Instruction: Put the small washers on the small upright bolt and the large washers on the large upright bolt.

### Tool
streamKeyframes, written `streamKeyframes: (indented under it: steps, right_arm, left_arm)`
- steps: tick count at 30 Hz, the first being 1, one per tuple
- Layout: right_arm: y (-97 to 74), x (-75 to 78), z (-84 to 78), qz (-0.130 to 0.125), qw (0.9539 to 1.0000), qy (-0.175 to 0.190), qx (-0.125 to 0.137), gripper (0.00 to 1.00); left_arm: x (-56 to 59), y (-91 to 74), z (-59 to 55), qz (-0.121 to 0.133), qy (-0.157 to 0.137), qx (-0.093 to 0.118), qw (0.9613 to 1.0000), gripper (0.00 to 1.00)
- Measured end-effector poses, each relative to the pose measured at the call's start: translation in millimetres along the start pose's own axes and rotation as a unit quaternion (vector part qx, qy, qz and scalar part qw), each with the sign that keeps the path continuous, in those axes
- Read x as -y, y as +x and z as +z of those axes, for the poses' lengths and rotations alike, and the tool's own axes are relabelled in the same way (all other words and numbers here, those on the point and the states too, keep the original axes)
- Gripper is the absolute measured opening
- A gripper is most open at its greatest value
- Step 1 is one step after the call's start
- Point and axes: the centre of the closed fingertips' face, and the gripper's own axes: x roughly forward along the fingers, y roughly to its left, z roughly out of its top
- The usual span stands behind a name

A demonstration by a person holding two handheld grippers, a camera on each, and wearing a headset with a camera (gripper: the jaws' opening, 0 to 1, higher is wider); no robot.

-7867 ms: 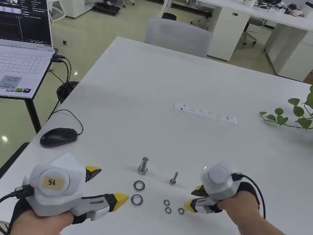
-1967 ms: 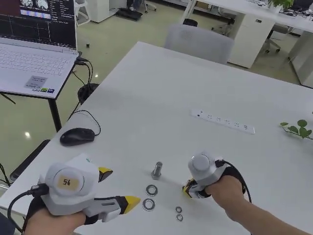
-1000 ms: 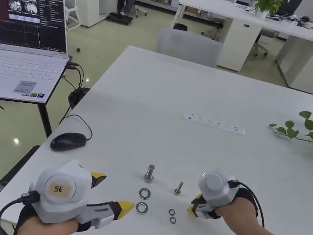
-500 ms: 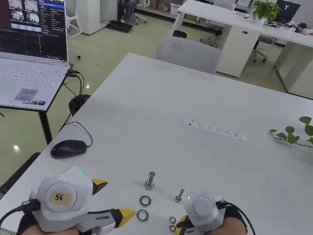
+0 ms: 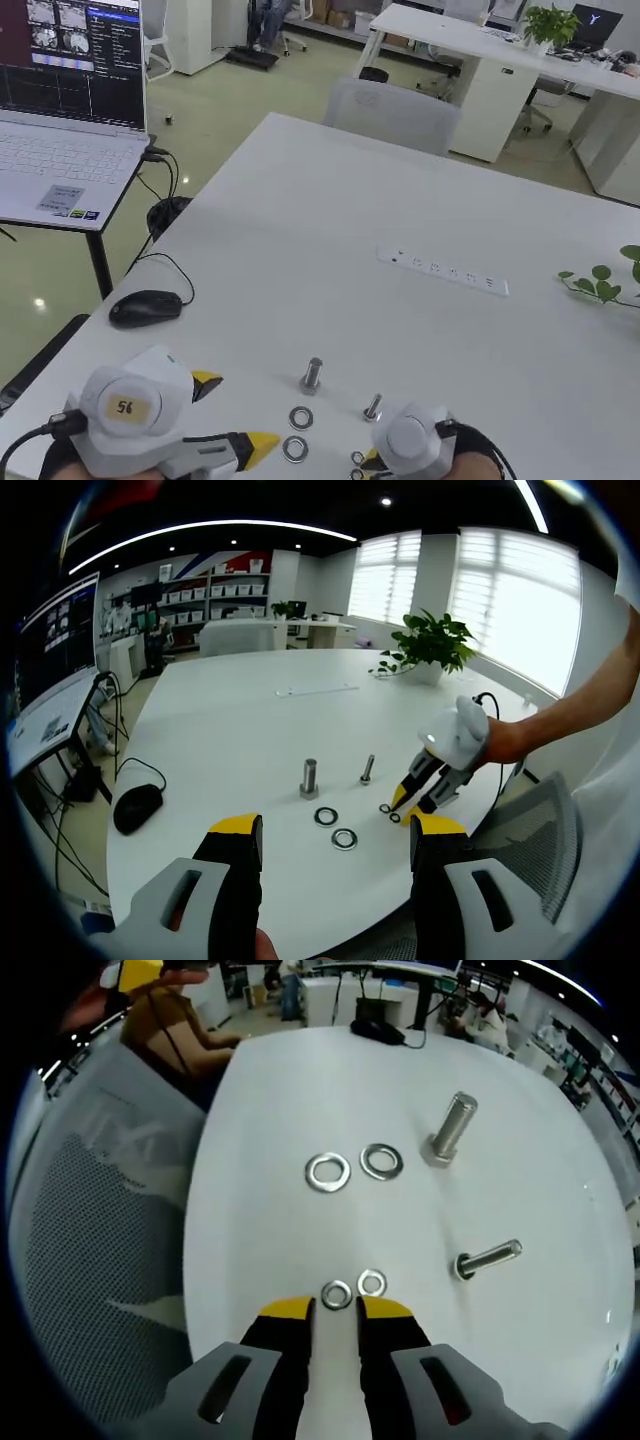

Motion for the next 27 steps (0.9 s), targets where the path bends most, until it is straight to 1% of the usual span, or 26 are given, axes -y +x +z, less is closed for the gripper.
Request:
streamKeyframes:
  steps: [4, 9, 16, 22, 27]
  right_arm:
    - [-0.2, -0.1, 0.3, -0.001, 1.0, -0.008, -0.002, 0.19]
    - [0.4, 0.4, -0.3, 0.0, 1.0, -0.008, -0.001, 0.18]
    - [-1.0, -1.7, 0.9, 0.002, 0.9999, -0.01, -0.002, 0.18]
    - [0.8, -0.7, 1.4, 0.004, 1.0, -0.007, 0.0, 0.15]
    - [0.6, -0.8, 1.2, 0.002, 1.0, 0.0, 0.002, 0.15]
  left_arm:
    - [0.9, 1.7, 0.6, -0.001, 0.0, 0.0, 1.0, 0.59]
    - [4.0, 3.8, -1.6, -0.007, 0.004, -0.006, 1.0, 0.59]
    - [2.4, 3.5, -0.6, -0.004, 0.002, -0.003, 1.0, 0.59]
    - [3.2, 3.8, -0.6, -0.005, 0.004, -0.004, 1.0, 0.59]
    - [4.6, 4.5, -0.4, -0.005, 0.004, -0.003, 1.0, 0.59]
